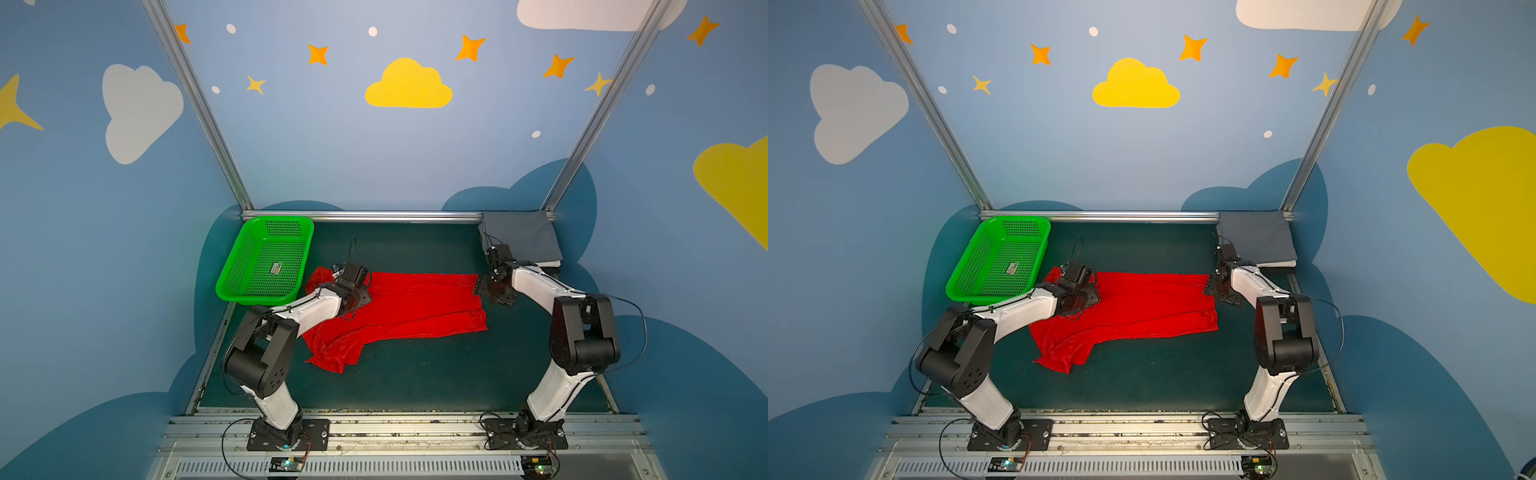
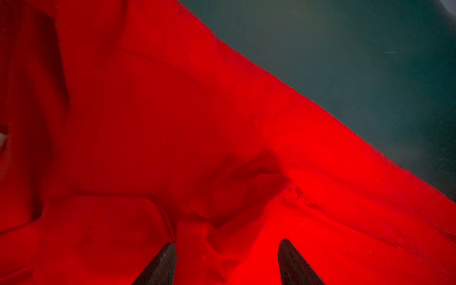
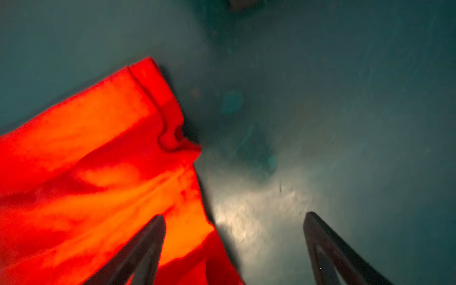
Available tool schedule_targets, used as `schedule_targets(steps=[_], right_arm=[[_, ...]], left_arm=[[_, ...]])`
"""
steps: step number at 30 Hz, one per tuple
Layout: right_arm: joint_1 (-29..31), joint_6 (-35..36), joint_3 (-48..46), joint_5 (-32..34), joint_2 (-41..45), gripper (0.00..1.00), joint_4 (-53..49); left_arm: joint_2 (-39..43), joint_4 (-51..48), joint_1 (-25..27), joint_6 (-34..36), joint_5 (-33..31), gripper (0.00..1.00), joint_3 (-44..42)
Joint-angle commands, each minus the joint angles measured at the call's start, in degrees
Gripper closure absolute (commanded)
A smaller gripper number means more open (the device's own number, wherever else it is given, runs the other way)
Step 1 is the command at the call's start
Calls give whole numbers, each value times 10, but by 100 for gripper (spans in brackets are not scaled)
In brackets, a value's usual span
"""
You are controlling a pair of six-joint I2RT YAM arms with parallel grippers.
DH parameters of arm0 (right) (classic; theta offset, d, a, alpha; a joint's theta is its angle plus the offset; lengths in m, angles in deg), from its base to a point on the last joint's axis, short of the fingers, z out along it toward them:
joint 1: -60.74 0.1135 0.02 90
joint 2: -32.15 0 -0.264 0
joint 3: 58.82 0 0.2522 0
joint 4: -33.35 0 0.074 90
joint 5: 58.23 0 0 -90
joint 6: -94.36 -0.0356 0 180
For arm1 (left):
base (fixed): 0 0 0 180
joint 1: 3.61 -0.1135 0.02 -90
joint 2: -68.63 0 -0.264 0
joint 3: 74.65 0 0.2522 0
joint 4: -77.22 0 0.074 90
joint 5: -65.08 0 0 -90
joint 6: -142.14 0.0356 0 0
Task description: Fold and stack the t-shirts
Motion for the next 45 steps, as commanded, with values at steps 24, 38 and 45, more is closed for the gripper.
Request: schedule_targets(steps=[24, 38, 45], right_arm=[[-4, -3, -177, -89, 258, 10, -21], [-12, 17, -180, -94, 251, 10, -25], [-17, 17, -189, -102, 251, 10, -18]], left_arm=[[-65, -40, 38, 17, -60, 73, 41], [-13, -36, 78, -16, -95, 83, -6], [-9, -30, 95, -41, -95, 83, -32]])
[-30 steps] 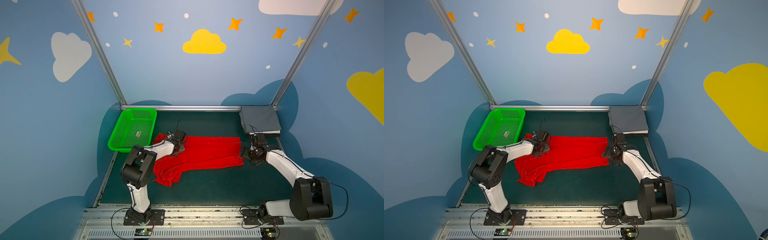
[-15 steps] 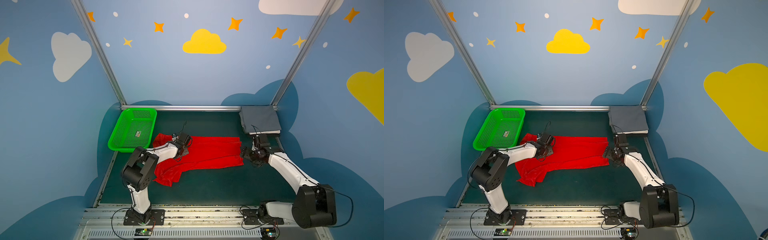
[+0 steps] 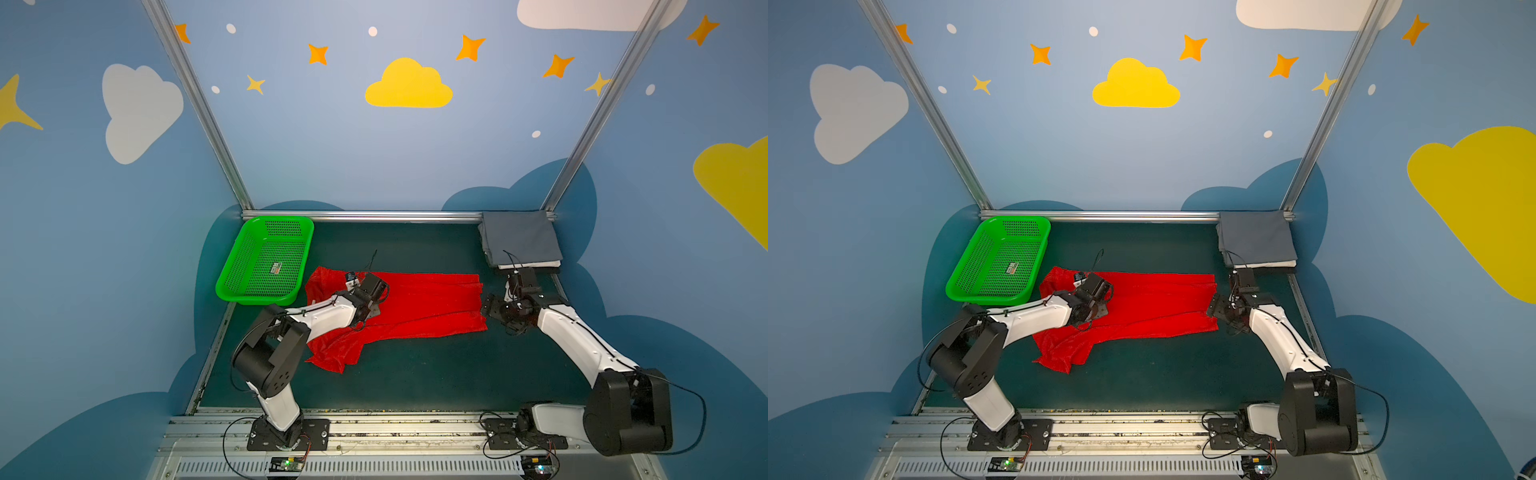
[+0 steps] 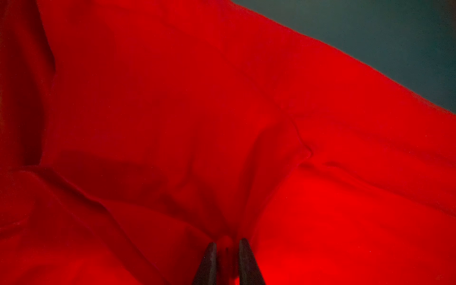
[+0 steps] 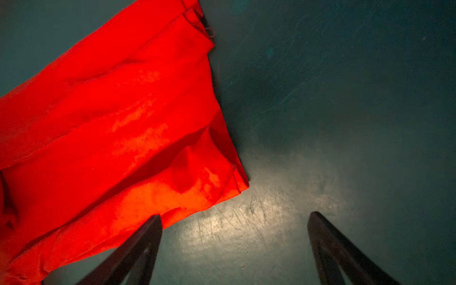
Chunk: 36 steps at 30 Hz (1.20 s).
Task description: Fold and stack the t-shirts
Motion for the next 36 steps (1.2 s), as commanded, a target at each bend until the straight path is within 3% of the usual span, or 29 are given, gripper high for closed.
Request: schedule_targets(steps=[1, 13, 21, 23, 25, 30, 36], right_arm=[[-4, 5, -10, -7, -5, 10, -4], [-8, 7, -14, -15, -4, 10, -2], [-10, 7, -18, -18, -4, 10, 5], [-9, 7, -18, -26, -8, 10, 7], [-10, 5, -18, -35, -12, 10, 9], [-9, 0, -26, -48, -5, 10, 18], [-9, -4, -33, -58, -3, 10, 22]], left_arm=[[5, -7, 5, -19, -12, 83, -15], [2, -23, 53, -25, -25, 84, -2], [29, -48, 86, -39, -50, 76, -10], [45, -56, 90, -46, -64, 66, -14], [77, -60, 91, -47, -78, 46, -23], [179, -113, 86, -34, -168, 19, -34], [236, -69, -5, 10, -164, 4, -80]])
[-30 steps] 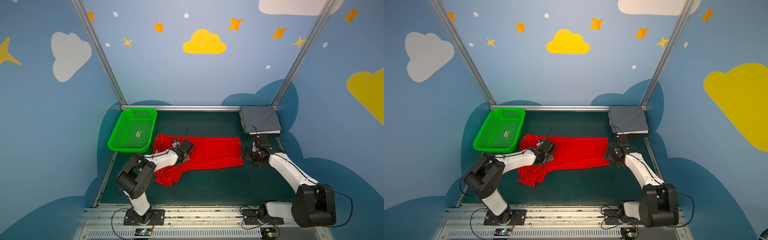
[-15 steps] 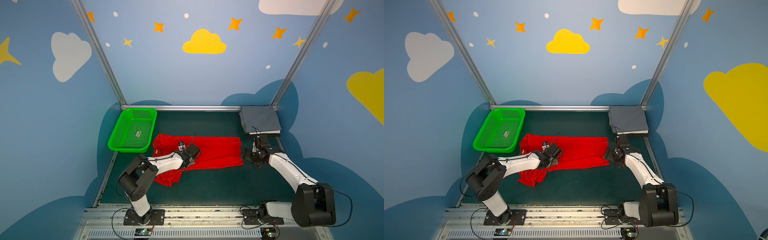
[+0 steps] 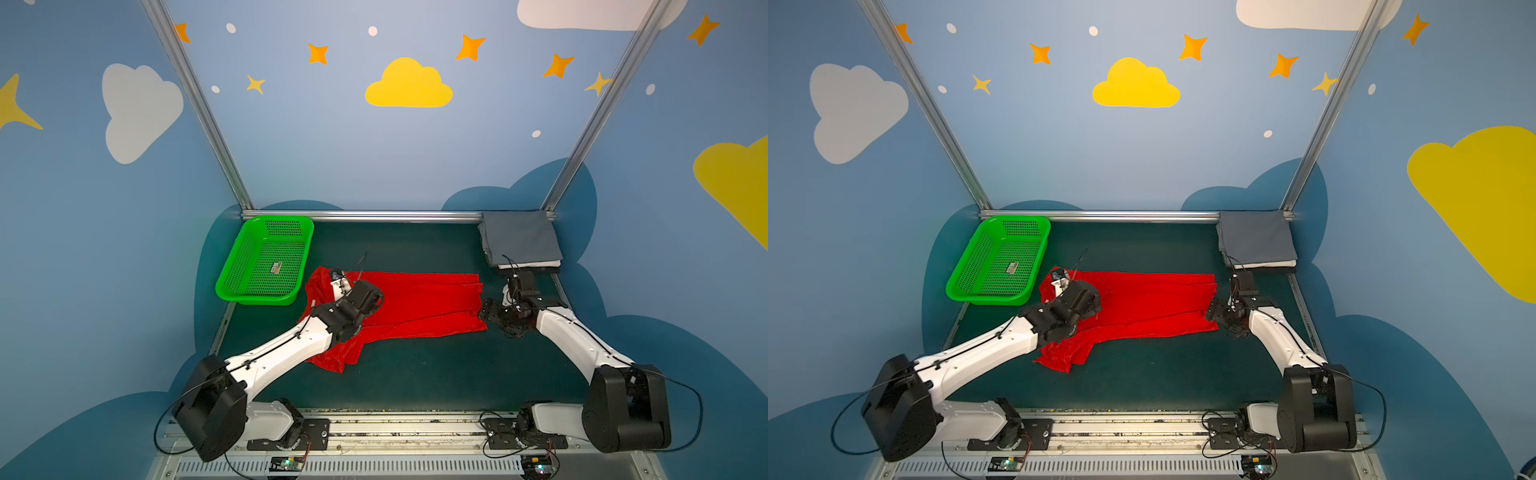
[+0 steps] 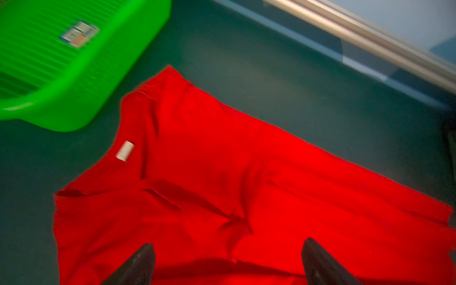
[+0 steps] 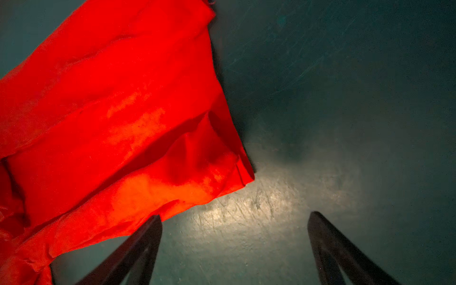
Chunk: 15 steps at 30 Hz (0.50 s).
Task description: Fold and stack the t-shirts
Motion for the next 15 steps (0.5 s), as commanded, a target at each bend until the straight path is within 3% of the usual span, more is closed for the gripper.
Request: schedule_targets(steps=[1, 8, 10, 12, 15], right_arm=[[-2, -5, -8, -9, 5, 10, 4], [-3, -6, -15, -10, 13, 10, 0], [-3, -7, -17, -10, 14, 10, 1], [-3, -7, -18, -11, 14, 10, 3], [-3, -4, -18, -6, 11, 10, -1]], left_arm=[[-13, 7, -58, 35, -2, 4, -24], [-121, 27, -132, 78, 69, 10, 17], [-152, 28, -135, 87, 79, 19, 31], [-181, 15, -137, 91, 89, 36, 47], [-205, -13, -136, 88, 109, 49, 63]])
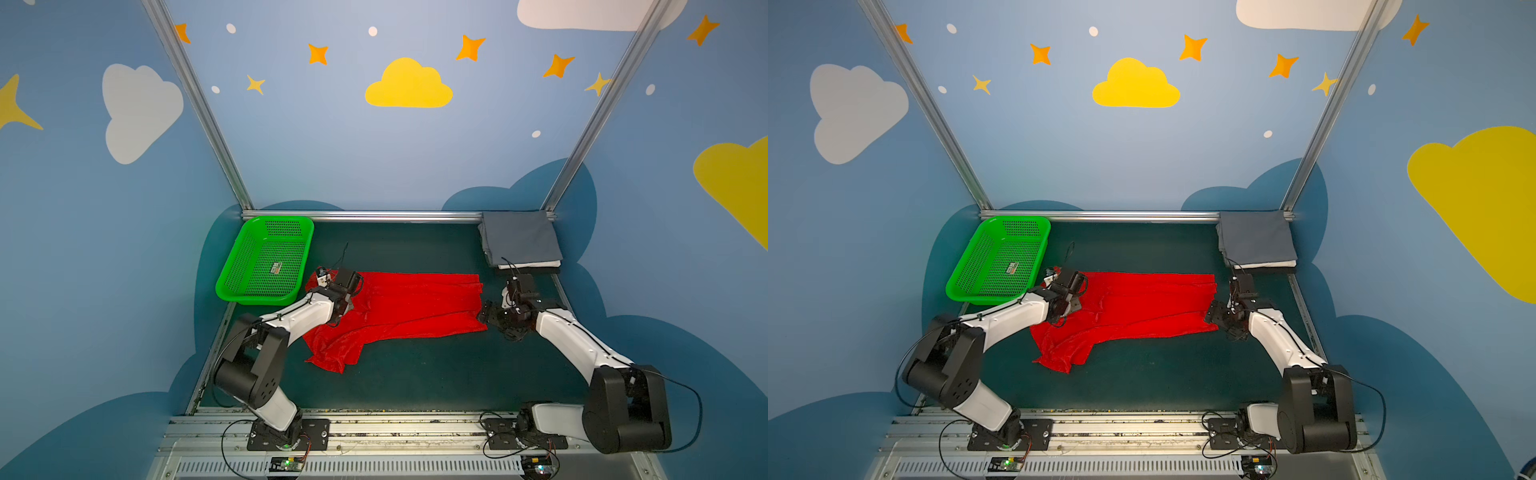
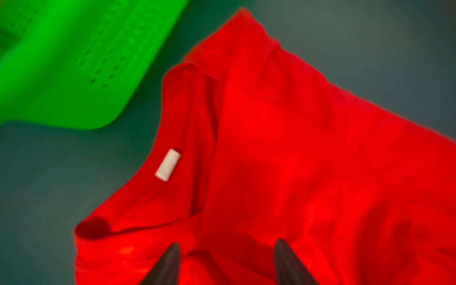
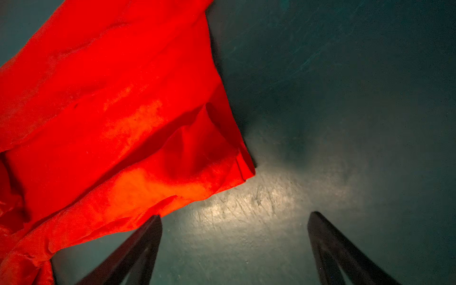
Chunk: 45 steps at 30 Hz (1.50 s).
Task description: Fold and stack the t-shirts
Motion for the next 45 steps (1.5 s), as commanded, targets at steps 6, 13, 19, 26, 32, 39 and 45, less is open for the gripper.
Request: schedule_targets(steps=[6, 13, 19, 26, 32, 39, 45], right_arm=[[-3, 3, -3, 2, 4, 10, -7], [-5, 8, 0, 2, -4, 10, -9], [-5, 9, 3, 6, -2, 10, -13], [-6, 10, 3, 11, -1, 10, -16], [-6, 10, 6, 11, -4, 10, -19], [-6, 10, 6, 4, -9, 10, -16], [-7, 10, 6, -3, -16, 10, -15]], left_arm=[[-7, -42, 0, -2, 46, 55, 1], [-28, -61, 1, -2, 52, 59, 14], [-47, -66, 3, 0, 49, 79, 25], [-31, -79, 6, -2, 39, 96, 30], [12, -76, 11, -6, 37, 96, 3], [23, -69, 11, -19, 26, 87, -22], [18, -58, -4, -28, 28, 66, -14]])
